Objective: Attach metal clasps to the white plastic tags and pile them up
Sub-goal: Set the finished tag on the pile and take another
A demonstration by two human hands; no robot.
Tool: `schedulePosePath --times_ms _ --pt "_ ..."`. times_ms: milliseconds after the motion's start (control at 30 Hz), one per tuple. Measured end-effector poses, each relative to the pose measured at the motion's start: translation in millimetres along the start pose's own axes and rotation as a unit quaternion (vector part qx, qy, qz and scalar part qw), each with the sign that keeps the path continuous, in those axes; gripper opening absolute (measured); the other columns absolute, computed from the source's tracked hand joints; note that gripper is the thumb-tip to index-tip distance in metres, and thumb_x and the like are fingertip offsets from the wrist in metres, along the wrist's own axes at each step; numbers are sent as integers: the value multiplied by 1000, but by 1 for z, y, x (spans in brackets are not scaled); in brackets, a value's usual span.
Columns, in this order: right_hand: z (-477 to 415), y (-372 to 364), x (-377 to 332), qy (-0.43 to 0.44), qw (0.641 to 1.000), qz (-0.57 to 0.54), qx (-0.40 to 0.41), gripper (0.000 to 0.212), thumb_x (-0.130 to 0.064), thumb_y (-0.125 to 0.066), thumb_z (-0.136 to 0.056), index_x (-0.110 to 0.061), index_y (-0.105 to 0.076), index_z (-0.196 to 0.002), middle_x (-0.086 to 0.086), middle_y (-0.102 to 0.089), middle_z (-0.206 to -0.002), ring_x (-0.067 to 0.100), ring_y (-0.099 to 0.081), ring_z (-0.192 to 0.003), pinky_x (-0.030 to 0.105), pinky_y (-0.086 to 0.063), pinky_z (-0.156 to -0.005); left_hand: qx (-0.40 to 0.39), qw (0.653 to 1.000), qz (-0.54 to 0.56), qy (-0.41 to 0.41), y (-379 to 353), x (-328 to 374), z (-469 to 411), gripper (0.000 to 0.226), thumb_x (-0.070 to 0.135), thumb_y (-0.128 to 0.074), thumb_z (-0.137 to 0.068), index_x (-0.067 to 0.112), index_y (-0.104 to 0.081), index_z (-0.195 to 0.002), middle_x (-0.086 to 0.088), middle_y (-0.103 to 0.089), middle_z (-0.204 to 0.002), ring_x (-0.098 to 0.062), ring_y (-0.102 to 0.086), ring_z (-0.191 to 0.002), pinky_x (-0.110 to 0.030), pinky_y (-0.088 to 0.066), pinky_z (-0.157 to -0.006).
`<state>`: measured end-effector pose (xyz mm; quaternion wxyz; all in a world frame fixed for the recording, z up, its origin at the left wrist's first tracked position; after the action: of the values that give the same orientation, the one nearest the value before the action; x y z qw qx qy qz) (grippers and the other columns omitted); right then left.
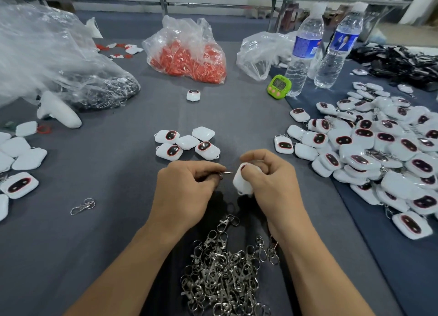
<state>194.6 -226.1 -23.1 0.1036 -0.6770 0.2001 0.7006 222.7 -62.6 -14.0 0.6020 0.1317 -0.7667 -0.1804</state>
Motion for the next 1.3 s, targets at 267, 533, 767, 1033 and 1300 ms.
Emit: schedulePosePath --times_ms 267,533,767,1033,1300 --pt "-1 -8 3 0 993 -42 -111 12 -35 -75 -74 -28 -82 -80 -7 -61 -56 8 -46 -49 23 -38 -49 -34 997 65 3 -1 0 -2 21 14 -77 -84 34 -82 -89 17 -77 -81 -2 -73 -81 -28 -59 -78" --pt "1 -7 3 14 999 16 -43 5 -37 -78 -81 -33 -81 -79 -5 -76 -71 9 -66 -67 34 -52 -65 -23 999 42 -14 -2 4 2 23 20 -88 -74 40 -79 -83 20 -75 -74 1 -71 -70 -16 -56 -66" --pt "-1 -3 6 -2 1000 10 -12 9 -35 -84 -81 -30 -80 -75 -16 -61 -54 0 -50 -51 26 -40 -57 10 1000 -4 -7 0 3 1 27 12 -77 -77 36 -81 -88 25 -73 -75 5 -66 -67 -6 -46 -63" --pt "-1 -2 3 -7 999 -15 -36 14 -26 -82 -85 -30 -80 -71 -13 -66 -59 0 -55 -56 27 -42 -61 -22 1000 15 -8 -2 8 3 18 23 -87 -76 38 -79 -83 23 -73 -73 2 -69 -68 -10 -50 -62" --pt "0 -1 2 -4 999 -19 -31 14 -20 -84 -82 -26 -79 -70 -11 -64 -57 1 -52 -53 15 -41 -51 20 1000 6 4 2 5 2 16 24 -87 -75 36 -77 -70 23 -70 -64 6 -67 -63 -3 -44 -59"
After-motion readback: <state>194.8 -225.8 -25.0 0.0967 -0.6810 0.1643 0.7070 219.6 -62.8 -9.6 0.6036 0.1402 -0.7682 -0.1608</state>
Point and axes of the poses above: each hand's wrist, its own z-axis away from the middle knuckle, its own y-axis out of the back of the hand, x = y × z, the point moved 3 cm from there along -z, towards the middle knuckle
